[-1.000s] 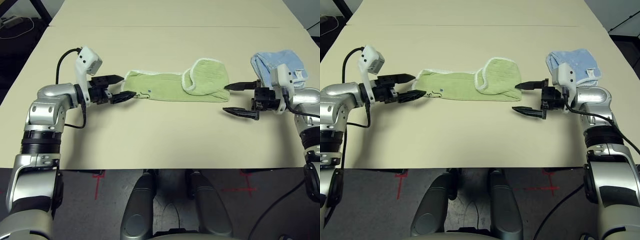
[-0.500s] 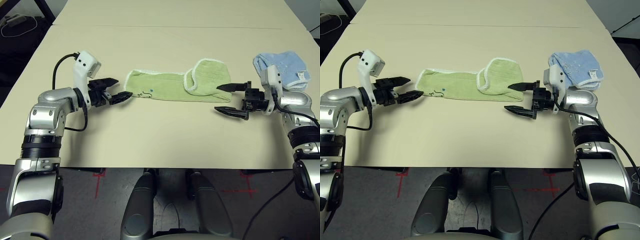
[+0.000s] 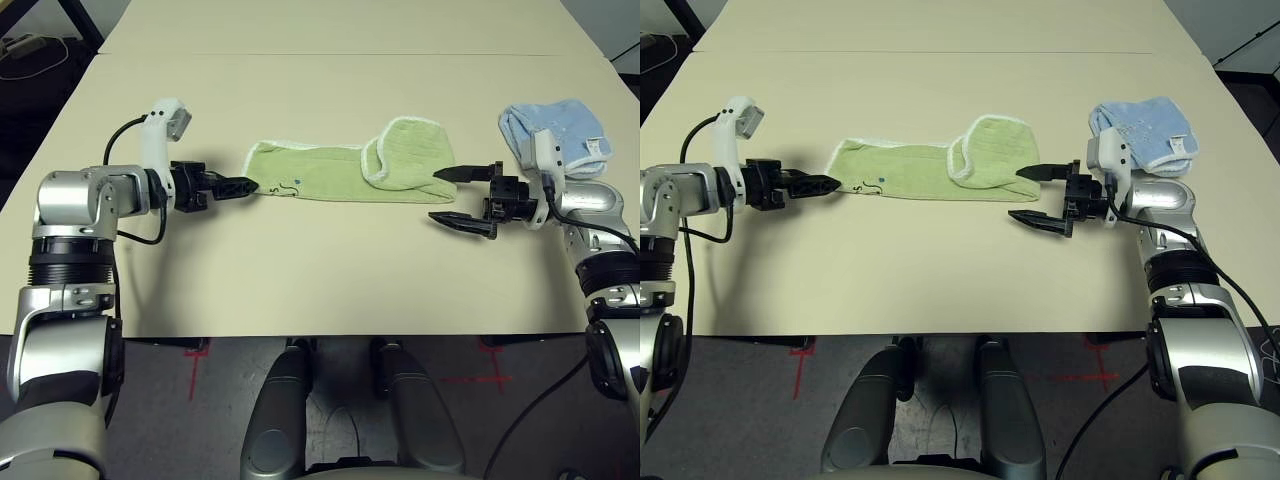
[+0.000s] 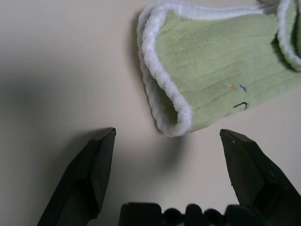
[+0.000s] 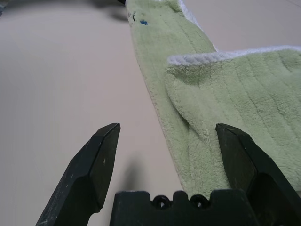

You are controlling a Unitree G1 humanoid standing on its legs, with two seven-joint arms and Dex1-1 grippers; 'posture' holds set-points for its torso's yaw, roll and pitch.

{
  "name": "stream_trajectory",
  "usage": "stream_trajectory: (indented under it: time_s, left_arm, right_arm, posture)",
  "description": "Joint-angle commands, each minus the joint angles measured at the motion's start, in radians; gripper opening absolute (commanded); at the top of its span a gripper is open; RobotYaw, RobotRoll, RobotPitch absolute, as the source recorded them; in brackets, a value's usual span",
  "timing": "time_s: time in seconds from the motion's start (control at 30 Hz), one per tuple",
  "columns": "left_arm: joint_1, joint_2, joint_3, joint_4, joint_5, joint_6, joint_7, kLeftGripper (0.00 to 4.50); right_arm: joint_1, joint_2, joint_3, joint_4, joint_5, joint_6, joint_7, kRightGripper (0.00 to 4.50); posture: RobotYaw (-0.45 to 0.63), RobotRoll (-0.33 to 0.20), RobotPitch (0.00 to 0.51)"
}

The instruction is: Fold the towel and set it aside.

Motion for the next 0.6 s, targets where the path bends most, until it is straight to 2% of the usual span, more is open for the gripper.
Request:
stream_trajectory:
  time_s: [0.03,0.27,0.6]
  left_arm:
    - [-0.008,-0.023,0.031,-0.027,-0.057,0.054,0.005,4.50]
    - [0.007,-0.058,0.060,-0.056,-0.111,0.106,0.038,4.50]
    - [0.000,-0.069,0.031,0.017,-0.085,0.076,0.076,4.50]
  right_arm:
    - [0.016,-0.004,-0.004,-0.005,-0.011,-0.011,0.000,4.45]
    - [0.012,-0.008,-0.002,-0.002,-0.022,-0.017,-0.006,4.45]
    - [0.014,-0.013,-0.007,-0.009,-0.026,-0.019,-0.013,4.45]
  posture:
    - [0.11,0.000,0.224]
    - [0.11,0.000,0.225]
    - [0.10,0.000,0.228]
